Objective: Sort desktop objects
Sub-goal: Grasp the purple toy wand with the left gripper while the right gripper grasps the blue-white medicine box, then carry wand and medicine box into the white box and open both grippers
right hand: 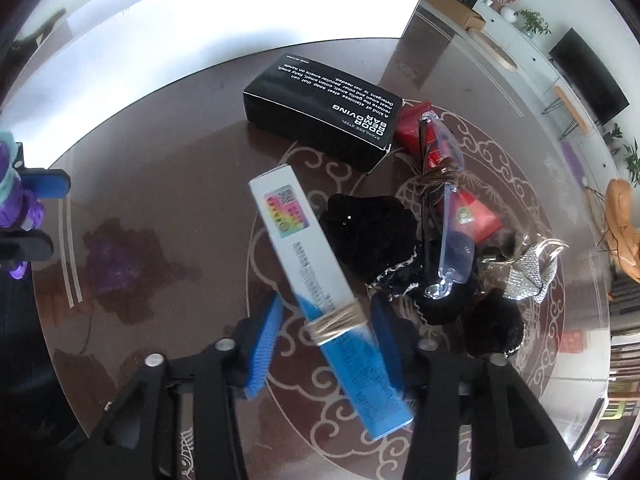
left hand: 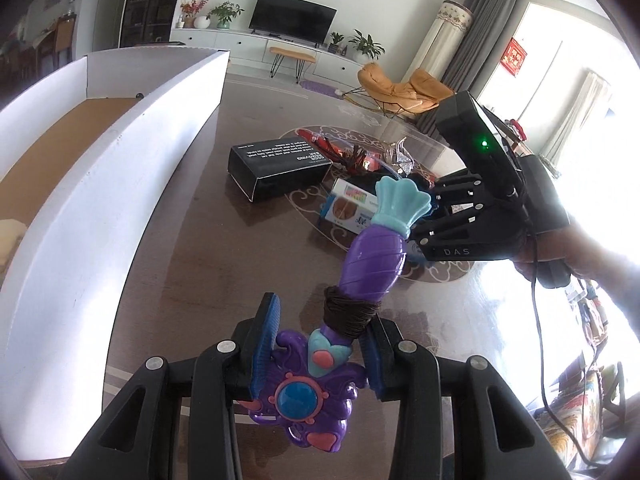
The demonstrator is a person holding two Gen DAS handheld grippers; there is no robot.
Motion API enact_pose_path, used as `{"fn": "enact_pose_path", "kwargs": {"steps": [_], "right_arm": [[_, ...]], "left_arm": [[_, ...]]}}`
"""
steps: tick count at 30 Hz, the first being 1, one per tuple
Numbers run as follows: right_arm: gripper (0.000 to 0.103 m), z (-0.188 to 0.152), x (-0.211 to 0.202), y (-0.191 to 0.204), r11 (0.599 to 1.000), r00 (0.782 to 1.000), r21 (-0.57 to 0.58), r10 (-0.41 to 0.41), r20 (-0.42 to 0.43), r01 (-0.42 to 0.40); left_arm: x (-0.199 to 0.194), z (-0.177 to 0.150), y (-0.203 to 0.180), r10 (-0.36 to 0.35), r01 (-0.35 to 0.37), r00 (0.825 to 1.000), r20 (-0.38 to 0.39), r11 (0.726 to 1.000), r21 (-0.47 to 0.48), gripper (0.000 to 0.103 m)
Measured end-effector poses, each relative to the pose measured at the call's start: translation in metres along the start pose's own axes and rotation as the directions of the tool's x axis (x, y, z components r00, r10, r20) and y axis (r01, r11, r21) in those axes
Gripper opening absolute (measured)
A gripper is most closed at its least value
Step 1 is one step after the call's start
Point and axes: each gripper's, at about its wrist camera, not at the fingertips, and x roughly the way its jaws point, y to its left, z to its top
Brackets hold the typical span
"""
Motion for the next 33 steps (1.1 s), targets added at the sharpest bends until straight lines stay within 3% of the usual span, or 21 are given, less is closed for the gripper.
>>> {"fn": "enact_pose_path", "kwargs": {"steps": [6,10,12,17,22,24,26,32,33], "right_arm": [[0.025,-0.012,-0.04,0.002,0.994,0.997,0.102,0.035,0.065,-0.041],[0.025,0.0,-0.095,0.006,0.987,0.982,0.136,0.061,0.18,-0.086],[0.025,0.02,-0.121,0.011,0.983,0.965,0.144,0.077,0.252,-0.117],[0.025,0.106,-0.15,0.044,0.965,0.917,0.154,0.145,0.373,-0.215],[0.025,0.177,-0.132,0.092,0.914,0.84,0.147,0.272,0.469,-0.377],[0.025,0.197,-0.115,0.117,0.904,0.823,0.131,0.301,0.481,-0.407],[0.025,0.215,-0.094,0.139,0.903,0.829,0.126,0.313,0.463,-0.411],[0.029,0.245,-0.038,0.175,0.932,0.888,0.135,0.266,0.375,-0.336],[0.031,0.249,-0.031,0.174,0.93,0.891,0.144,0.268,0.366,-0.339]], "left_arm": [[-0.041,0.012,0.01,-0.047,0.051,0.996,0.076,0.998,-0.044,0.039],[-0.077,0.033,0.028,-0.062,0.076,0.987,0.148,0.993,-0.09,0.039],[-0.094,0.046,0.047,-0.047,0.07,0.983,0.176,0.989,-0.127,0.039],[-0.121,0.078,0.111,0.086,-0.046,0.98,0.18,0.975,-0.215,0.039],[-0.121,0.09,0.178,0.23,-0.189,0.968,0.101,0.933,-0.307,0.039],[-0.115,0.088,0.198,0.257,-0.22,0.964,0.073,0.918,-0.33,0.039],[-0.105,0.084,0.215,0.286,-0.255,0.957,0.038,0.901,-0.349,0.039],[-0.081,0.068,0.244,0.314,-0.297,0.949,-0.028,0.862,-0.411,0.04],[-0.078,0.067,0.247,0.327,-0.315,0.944,-0.045,0.849,-0.424,0.046]]}}
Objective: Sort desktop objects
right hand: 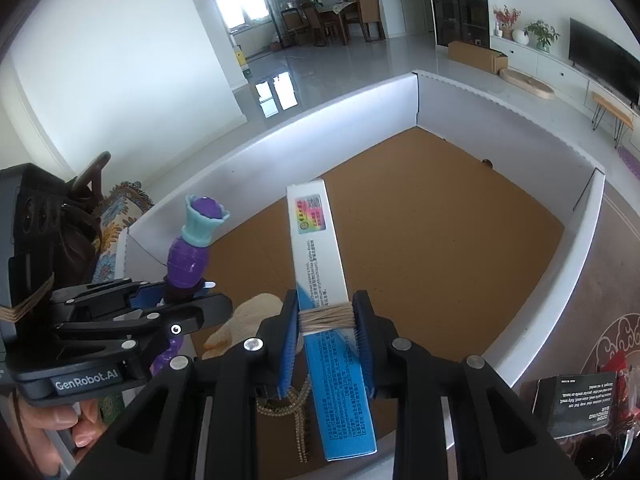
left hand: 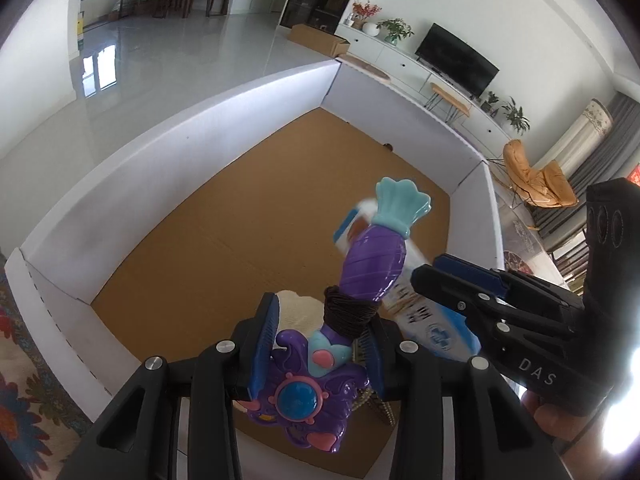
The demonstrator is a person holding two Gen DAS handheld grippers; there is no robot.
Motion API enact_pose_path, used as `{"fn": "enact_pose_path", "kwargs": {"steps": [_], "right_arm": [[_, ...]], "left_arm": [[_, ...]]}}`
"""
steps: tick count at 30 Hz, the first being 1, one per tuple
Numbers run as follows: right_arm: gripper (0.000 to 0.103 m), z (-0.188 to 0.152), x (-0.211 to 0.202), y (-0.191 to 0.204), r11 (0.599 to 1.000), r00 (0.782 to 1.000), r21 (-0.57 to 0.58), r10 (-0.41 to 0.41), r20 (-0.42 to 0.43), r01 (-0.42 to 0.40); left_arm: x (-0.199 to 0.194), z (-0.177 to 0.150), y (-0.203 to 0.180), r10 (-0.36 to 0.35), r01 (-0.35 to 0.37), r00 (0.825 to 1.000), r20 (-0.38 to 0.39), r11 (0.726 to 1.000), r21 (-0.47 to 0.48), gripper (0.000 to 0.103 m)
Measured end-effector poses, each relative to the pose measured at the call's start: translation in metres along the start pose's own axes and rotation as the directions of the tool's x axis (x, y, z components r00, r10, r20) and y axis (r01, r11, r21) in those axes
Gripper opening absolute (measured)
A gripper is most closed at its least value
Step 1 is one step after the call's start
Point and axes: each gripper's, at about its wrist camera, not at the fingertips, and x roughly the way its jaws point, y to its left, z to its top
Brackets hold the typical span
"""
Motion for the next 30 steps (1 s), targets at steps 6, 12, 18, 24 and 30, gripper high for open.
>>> {"fn": "enact_pose_path", "kwargs": {"steps": [6,12,18,24,30], "right_arm": [[0.075,-0.009,-0.021,-0.022,0.997,0.994,0.075,-0.023,0.105,0.015],[0.095,-0.062,-0.113,-0.061,0.987,0.945,0.064,-0.157,0.289,0.144],[0.103,-0.198,-0.192,-0.115,0.922,0.851,0.135,-0.386,0.357,0.362],[0.103,-0.329,-0.225,-0.174,0.791,0.779,0.232,-0.605,0.165,0.566],[0.103,-0.379,-0.228,-0.208,0.724,0.759,0.322,-0.651,0.023,0.61]], "left_arm": [[-0.007,-0.001,-0.005,0.054,-0.051,0.997,0.051,0.998,-0.049,0.071],[-0.041,-0.031,-0.079,-0.099,0.091,0.986,0.13,0.993,0.071,0.071],[-0.061,-0.101,-0.195,-0.332,0.287,0.94,0.082,0.896,0.34,0.102],[0.007,-0.181,-0.279,-0.243,0.252,0.966,-0.085,0.832,0.495,0.103],[0.076,-0.214,-0.31,-0.091,0.145,0.988,-0.124,0.824,0.548,0.103]]}}
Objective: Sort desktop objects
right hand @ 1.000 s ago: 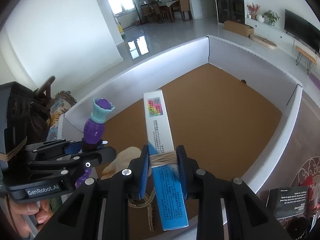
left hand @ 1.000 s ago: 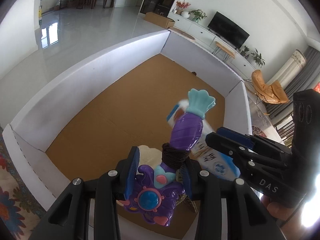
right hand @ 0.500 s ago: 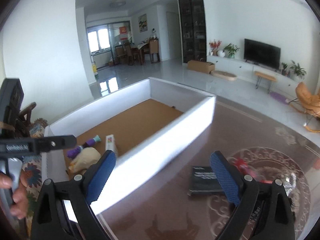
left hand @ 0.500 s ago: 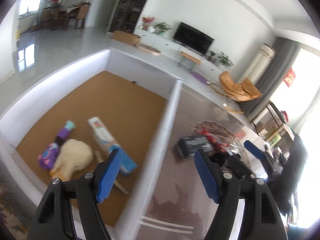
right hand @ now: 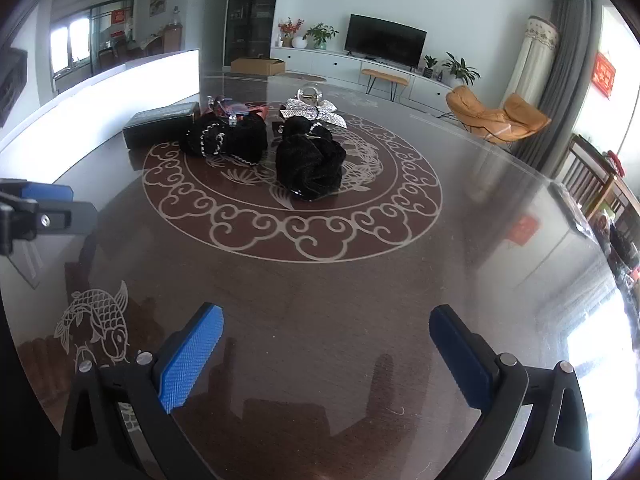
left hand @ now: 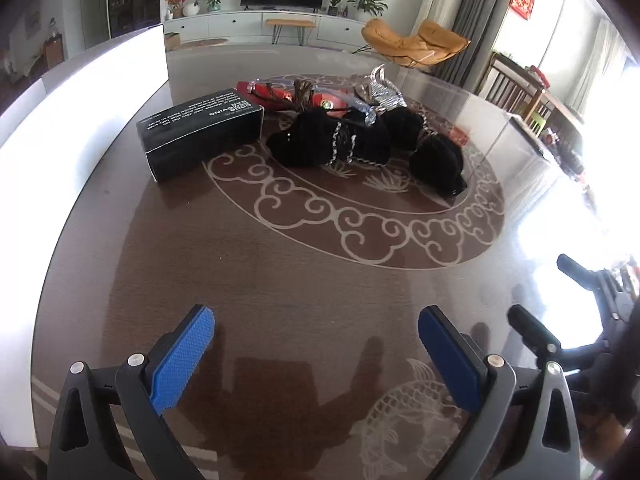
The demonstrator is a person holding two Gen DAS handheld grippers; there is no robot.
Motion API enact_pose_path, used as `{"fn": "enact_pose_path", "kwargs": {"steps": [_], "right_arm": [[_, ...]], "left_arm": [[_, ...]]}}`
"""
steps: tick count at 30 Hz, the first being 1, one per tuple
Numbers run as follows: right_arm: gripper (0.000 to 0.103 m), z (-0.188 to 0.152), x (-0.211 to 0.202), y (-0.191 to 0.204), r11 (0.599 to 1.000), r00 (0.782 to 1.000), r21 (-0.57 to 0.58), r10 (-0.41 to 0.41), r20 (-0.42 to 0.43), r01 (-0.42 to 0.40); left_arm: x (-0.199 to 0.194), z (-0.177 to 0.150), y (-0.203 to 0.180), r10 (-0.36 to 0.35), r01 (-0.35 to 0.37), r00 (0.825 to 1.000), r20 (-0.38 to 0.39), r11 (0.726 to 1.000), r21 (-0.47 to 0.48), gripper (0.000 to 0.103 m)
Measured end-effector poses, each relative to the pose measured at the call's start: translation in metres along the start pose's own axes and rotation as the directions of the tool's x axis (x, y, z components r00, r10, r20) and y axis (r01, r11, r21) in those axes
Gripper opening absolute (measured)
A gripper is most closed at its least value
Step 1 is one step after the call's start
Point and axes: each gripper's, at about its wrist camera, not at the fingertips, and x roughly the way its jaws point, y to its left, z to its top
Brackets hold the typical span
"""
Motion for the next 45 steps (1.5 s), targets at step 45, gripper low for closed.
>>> {"fn": "enact_pose_path", "kwargs": {"steps": [45], "right_arm": [[0.103,-0.001,0.023,-0.011,0.989,0.993,0.139,0.058,-0.101,-0.044]], "left_arm": [[0.031,0.024,-0.006,0.096,-0.099,0.994,0.057,0.994,0.054,0.103]]}}
